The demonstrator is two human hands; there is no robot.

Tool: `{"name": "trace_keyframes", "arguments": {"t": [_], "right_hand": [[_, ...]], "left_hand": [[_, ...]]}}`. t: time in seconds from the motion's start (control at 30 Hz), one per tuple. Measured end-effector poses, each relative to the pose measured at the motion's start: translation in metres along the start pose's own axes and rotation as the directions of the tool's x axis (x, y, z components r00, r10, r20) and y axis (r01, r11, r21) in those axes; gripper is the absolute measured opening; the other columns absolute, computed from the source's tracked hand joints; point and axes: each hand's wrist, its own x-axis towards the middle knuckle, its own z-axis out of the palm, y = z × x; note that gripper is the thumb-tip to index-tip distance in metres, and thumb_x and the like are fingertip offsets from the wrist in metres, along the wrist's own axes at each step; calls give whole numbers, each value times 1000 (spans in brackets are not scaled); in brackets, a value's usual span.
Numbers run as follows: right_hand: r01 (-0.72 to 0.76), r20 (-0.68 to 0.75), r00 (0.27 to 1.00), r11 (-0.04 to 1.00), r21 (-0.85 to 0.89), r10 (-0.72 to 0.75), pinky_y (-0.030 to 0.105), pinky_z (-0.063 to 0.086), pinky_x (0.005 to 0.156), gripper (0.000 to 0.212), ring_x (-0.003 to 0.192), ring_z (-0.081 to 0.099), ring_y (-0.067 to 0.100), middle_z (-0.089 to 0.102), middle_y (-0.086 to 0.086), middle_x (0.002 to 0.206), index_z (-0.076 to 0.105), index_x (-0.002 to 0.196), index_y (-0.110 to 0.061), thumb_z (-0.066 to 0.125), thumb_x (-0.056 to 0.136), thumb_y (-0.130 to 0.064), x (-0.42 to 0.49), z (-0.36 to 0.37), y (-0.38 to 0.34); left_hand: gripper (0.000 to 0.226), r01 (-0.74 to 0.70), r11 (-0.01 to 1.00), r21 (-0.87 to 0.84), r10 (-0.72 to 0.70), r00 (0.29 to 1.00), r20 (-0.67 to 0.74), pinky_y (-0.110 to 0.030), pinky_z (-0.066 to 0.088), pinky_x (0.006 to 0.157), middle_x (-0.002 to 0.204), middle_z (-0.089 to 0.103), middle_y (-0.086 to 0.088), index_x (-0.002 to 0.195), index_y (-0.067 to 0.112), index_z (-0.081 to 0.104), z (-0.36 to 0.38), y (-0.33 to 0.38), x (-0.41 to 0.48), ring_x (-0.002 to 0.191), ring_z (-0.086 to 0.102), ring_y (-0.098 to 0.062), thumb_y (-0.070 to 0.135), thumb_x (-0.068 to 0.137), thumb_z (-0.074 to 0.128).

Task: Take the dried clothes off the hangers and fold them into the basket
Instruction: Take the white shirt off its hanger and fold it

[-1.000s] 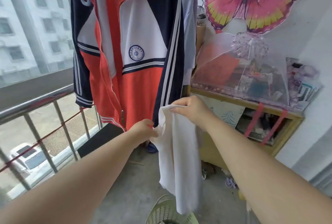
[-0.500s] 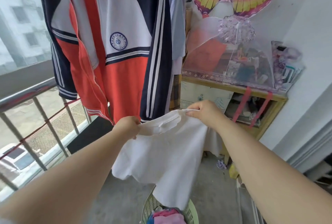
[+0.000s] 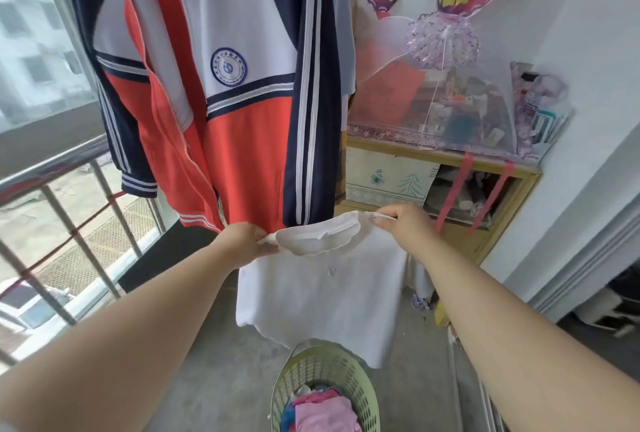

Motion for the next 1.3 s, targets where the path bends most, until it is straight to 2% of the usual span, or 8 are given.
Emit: {"name": "trace_keyframes", "arguments": {"t": [0.13, 0.23, 0.5, 0.7, 0.83, 1.03, 1.17, 1.3], "right_hand": [[-100, -56, 994, 984, -147, 92, 29, 37, 60, 31, 71, 59, 20, 67, 3, 74, 70, 78, -22, 64, 85, -51, -2, -2, 3], [-167, -150, 979, 961, -219, 136, 26, 31, 53, 32, 64, 52, 24, 62, 10, 70, 63, 74, -13, 59, 90, -41, -8, 5, -1], [-260, -243, 936, 965, 3, 253, 27, 23, 46, 36, 53, 38, 15, 43, -1, 63, 33, 65, -18, 44, 98, -24, -16, 34, 4], [-261, -208, 938, 959, 107, 279, 29, 19, 48, 40, 53, 30, 17, 36, 1, 61, 30, 62, -14, 48, 97, -21, -21, 38, 17], [-234, -154, 947, 935, 267, 281, 30, 15, 53, 44, 56, 21, 16, 25, -1, 59, 25, 61, -18, 52, 95, -15, -25, 41, 22], [-271, -107, 945, 924, 271, 309, 29, 20, 52, 33, 58, 27, 16, 33, 0, 64, 31, 68, -16, 47, 97, -13, -27, 43, 29], [-300, -99, 940, 929, 219, 327, 29, 22, 51, 28, 58, 29, 14, 36, 0, 70, 32, 73, -15, 41, 99, -15, -27, 43, 27], [-276, -14, 959, 943, 187, 283, 28, 29, 55, 11, 63, 40, 17, 47, 3, 74, 47, 84, -8, 52, 93, -14, -28, 42, 26]], "left_hand": [[47, 62, 995, -81, -64, 998, -29, -28, 29, 52, 60, 45, 1, 65, 18, 51, 3, 15, -3, 57, 44, -16, 57, 91, 46], [51, 111, 974, -200, -118, 993, -21, -28, 26, 47, 55, 39, 1, 57, 18, 40, 11, 33, -2, 50, 37, -16, 54, 91, 48], [40, 78, 903, -423, -68, 997, 37, -20, 25, 40, 56, 40, 3, 70, 19, 53, 33, 58, -1, 45, 36, -14, 55, 87, 55], [45, 296, 884, -362, -328, 944, -28, -25, 36, 50, 68, 54, -1, 88, 13, 61, 37, 61, 1, 55, 49, -17, 53, 93, 40], [38, 186, 958, -220, -207, 975, -79, -29, 33, 60, 81, 52, -3, 96, 15, 56, 42, 50, 1, 75, 48, -23, 46, 99, 34], [15, 102, 955, -278, -125, 990, -67, -26, 35, 66, 89, 59, -3, 102, 17, 62, 47, 34, 0, 82, 50, -22, 23, 94, 51], [26, 59, 964, -258, -88, 991, -102, -31, 30, 58, 68, 46, 1, 75, 16, 45, 48, 37, -2, 73, 45, -22, 30, 97, 48], [26, 0, 963, -269, -32, 993, -113, -28, 29, 52, 69, 46, 2, 73, 18, 43, 49, 45, -2, 67, 43, -17, 27, 98, 44]]}}
